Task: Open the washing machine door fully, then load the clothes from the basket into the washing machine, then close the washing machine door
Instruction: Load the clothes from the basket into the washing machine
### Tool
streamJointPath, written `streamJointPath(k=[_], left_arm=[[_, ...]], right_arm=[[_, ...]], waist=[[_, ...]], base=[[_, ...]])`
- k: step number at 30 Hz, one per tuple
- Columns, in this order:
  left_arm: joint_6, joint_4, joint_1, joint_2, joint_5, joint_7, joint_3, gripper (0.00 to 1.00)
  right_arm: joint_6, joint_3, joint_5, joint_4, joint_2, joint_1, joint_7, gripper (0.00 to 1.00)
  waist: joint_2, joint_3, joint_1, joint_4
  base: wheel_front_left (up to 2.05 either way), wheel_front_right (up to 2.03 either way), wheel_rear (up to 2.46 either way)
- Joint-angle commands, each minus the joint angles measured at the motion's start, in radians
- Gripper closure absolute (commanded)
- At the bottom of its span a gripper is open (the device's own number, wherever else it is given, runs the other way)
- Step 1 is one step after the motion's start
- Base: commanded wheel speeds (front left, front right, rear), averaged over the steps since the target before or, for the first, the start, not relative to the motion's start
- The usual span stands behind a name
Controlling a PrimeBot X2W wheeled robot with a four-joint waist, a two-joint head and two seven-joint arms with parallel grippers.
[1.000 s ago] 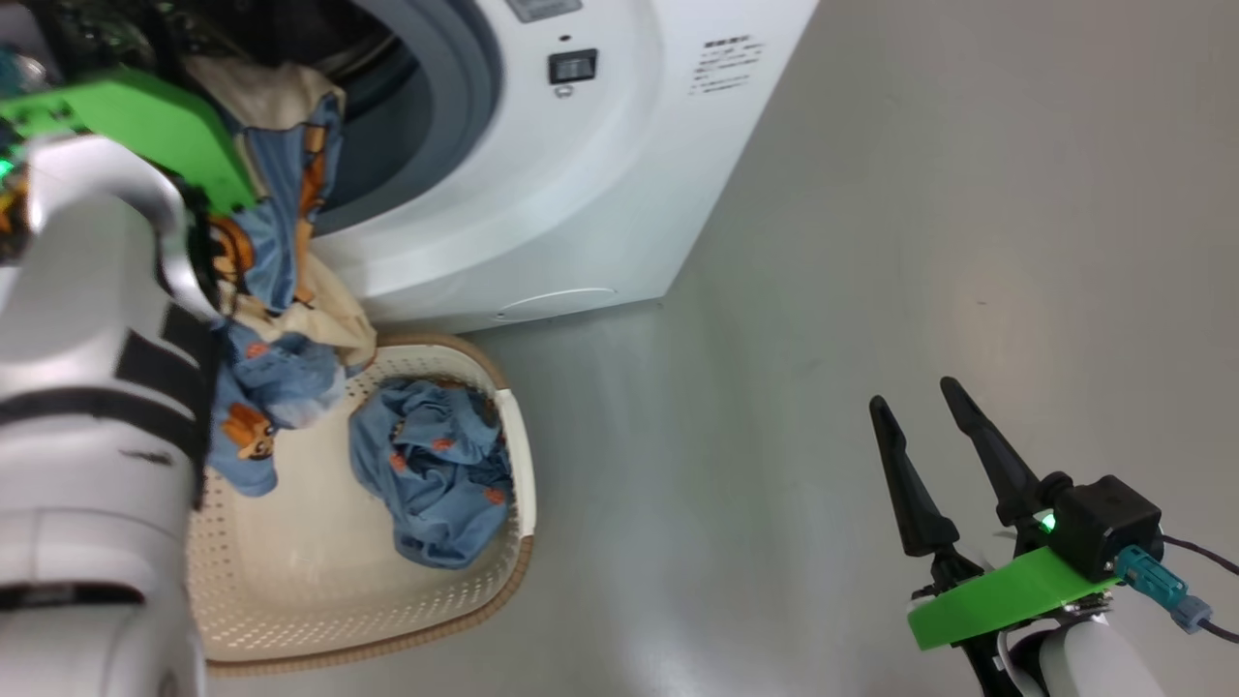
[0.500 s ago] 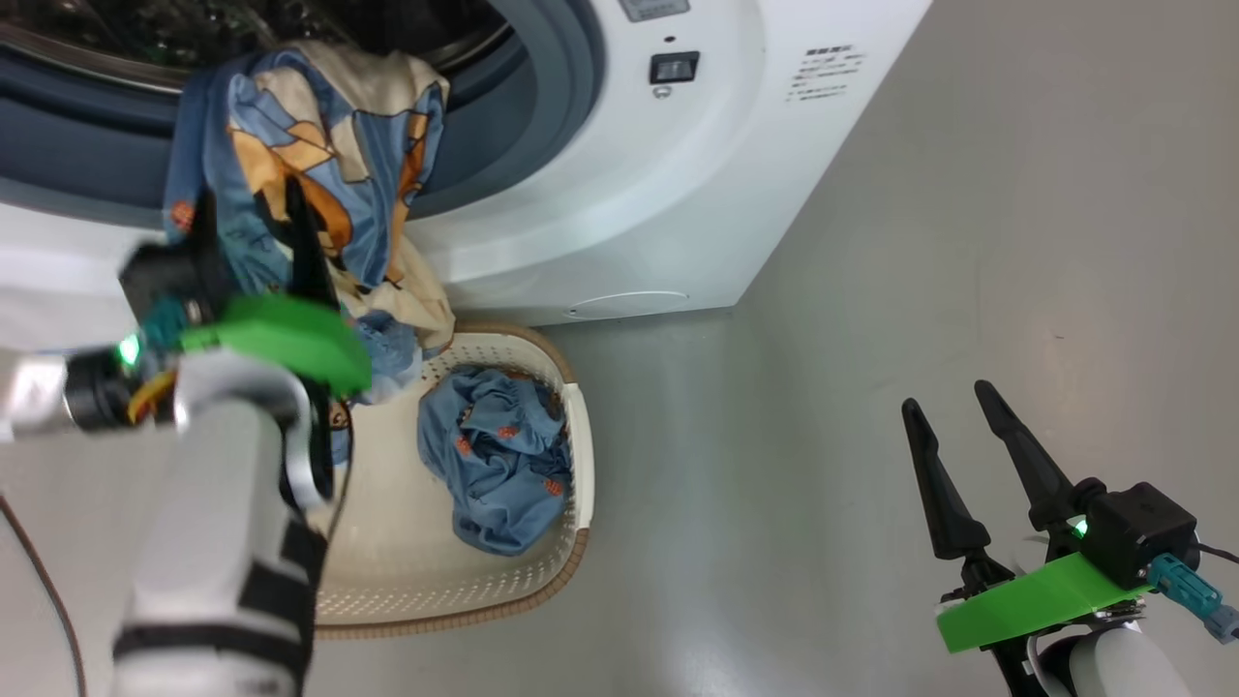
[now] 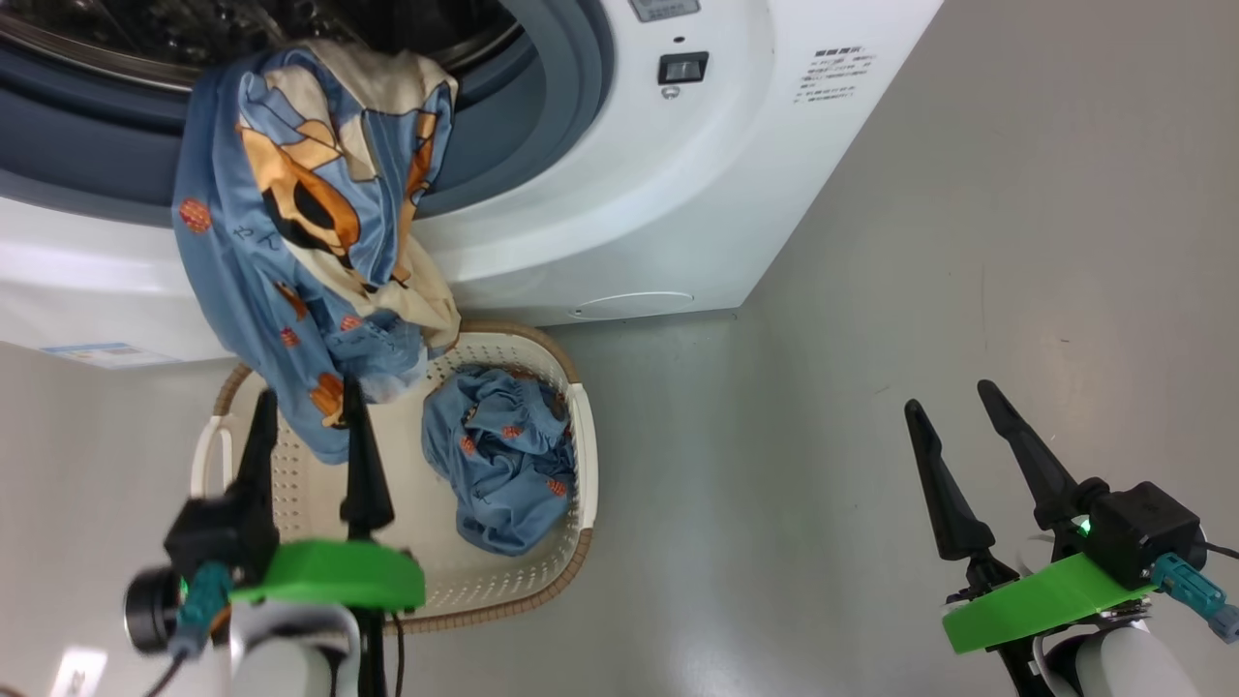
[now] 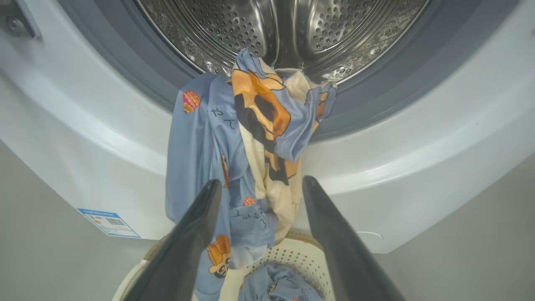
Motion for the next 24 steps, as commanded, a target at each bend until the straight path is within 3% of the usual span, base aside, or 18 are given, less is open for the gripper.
streamJointPath(k=[1,17,24], left_arm=[[0.013,-0.055,0.048,0.020,-0.003,-0.006,0.031,0.00],[0.019,-0.103,0.234,0.037,0.016,-0.004,0.018,0.00],[0.016,-0.119,0.232,0.038,-0.019,0.003,0.032,0.00]], right_arm=[[0.002,0.023,-0.012,-0.025,-0.012,0.014,-0.005,0.00],[0.002,0.023,-0.019,-0.027,-0.014,0.037,-0.005,0.00],[0.002,0.027,-0.019,-0.031,-0.008,0.033,-0.005,0.00]], waist=[[0.0000,-0.002,0.0000,0.000],[0.0000,-0.026,0.0000,0.001],[0.0000,-0.007,0.0000,-0.006]], base=[[0.00,0.00,0.00],[0.00,0.00,0.00],[0.00,0.00,0.00]])
